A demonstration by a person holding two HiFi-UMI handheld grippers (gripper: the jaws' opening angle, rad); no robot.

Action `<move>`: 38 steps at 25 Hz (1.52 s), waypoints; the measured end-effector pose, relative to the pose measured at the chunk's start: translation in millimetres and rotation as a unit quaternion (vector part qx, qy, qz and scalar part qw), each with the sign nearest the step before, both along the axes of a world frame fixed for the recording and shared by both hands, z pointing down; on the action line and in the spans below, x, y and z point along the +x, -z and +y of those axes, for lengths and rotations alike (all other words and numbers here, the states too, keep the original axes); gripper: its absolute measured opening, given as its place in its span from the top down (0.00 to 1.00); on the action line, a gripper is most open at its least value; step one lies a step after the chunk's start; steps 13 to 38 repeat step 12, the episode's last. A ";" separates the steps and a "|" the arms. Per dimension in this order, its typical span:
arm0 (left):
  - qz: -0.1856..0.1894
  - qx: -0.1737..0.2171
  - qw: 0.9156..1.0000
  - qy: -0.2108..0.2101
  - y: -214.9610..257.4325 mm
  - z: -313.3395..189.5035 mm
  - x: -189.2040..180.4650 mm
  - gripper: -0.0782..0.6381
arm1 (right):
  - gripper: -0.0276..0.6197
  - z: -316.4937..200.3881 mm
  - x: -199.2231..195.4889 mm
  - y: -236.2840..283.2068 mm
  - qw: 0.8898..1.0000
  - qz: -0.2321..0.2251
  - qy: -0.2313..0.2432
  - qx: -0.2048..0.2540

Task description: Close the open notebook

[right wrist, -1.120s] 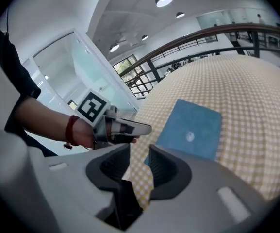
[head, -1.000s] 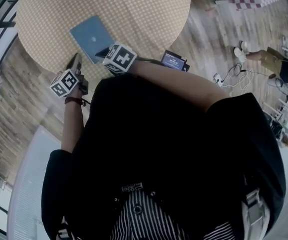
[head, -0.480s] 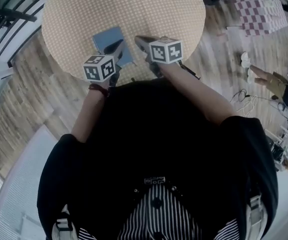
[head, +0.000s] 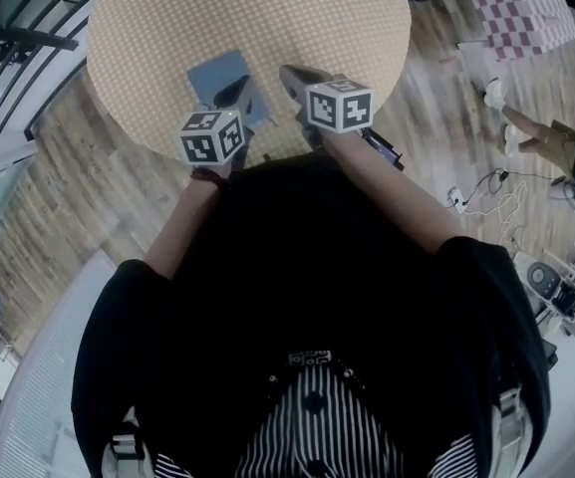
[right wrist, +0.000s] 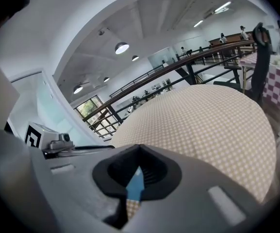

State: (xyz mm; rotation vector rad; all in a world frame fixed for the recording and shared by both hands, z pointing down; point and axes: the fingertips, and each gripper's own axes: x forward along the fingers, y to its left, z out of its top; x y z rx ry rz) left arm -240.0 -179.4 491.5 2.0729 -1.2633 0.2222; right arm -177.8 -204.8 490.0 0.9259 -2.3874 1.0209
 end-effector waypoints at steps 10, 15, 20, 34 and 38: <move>0.007 -0.028 0.999 0.025 -19.4 35.1 -23.0 0.89 | 0.95 48.7 -36.5 -24.2 0.998 0.021 0.058 -0.016; 0.009 -0.037 0.999 0.022 -24.0 39.2 -22.9 0.89 | 0.95 55.7 -41.0 -28.3 0.997 0.026 0.068 -0.019; 0.009 -0.037 0.999 0.022 -24.0 39.2 -22.9 0.89 | 0.95 55.7 -41.0 -28.3 0.997 0.026 0.068 -0.019; 0.009 -0.037 0.999 0.022 -24.0 39.2 -22.9 0.89 | 0.95 55.7 -41.0 -28.3 0.997 0.026 0.068 -0.019; 0.009 -0.037 0.999 0.022 -24.0 39.2 -22.9 0.89 | 0.95 55.7 -41.0 -28.3 0.997 0.026 0.068 -0.019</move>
